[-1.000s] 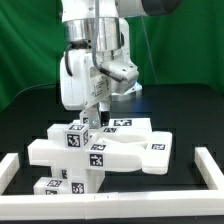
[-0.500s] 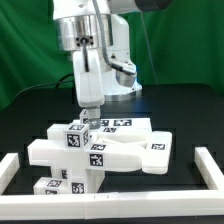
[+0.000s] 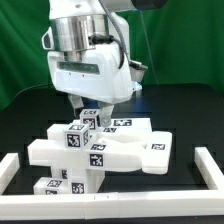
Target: Assemble chair
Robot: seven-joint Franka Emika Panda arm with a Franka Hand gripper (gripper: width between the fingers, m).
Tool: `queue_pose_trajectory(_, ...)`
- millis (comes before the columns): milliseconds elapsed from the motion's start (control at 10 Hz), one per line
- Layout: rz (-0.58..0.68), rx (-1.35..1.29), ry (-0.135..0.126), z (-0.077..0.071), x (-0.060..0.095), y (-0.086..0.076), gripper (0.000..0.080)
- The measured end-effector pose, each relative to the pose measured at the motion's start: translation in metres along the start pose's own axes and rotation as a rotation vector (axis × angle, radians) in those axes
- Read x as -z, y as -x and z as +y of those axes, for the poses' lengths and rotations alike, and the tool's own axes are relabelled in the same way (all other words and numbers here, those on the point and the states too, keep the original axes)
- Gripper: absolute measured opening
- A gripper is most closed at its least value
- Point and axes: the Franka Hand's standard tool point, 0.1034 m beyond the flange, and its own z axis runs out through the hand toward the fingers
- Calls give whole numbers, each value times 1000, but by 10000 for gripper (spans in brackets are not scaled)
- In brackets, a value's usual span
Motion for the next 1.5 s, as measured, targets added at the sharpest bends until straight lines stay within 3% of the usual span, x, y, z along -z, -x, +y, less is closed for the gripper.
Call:
queue_pose_trajectory(100, 6, 206, 20, -1, -1, 0, 649)
queue_pose_trajectory(200, 3, 224, 16, -2, -1, 2, 649)
queue_pose_trajectory(300, 4, 192, 18, -2, -1, 2, 508)
queue_pose_trajectory(400, 4, 193, 18, -2, -1, 2, 508)
queue_pose_trajectory(500, 4, 190, 18, -2, -1, 2, 319)
queue_pose_trajectory(900, 7, -126, 15, -1, -1, 1, 281)
queue_pose_trajectory(1300, 11, -629, -12, -4, -1, 1, 281)
queue_pose_trajectory(1500, 8, -748, -17, -5, -2, 2, 281)
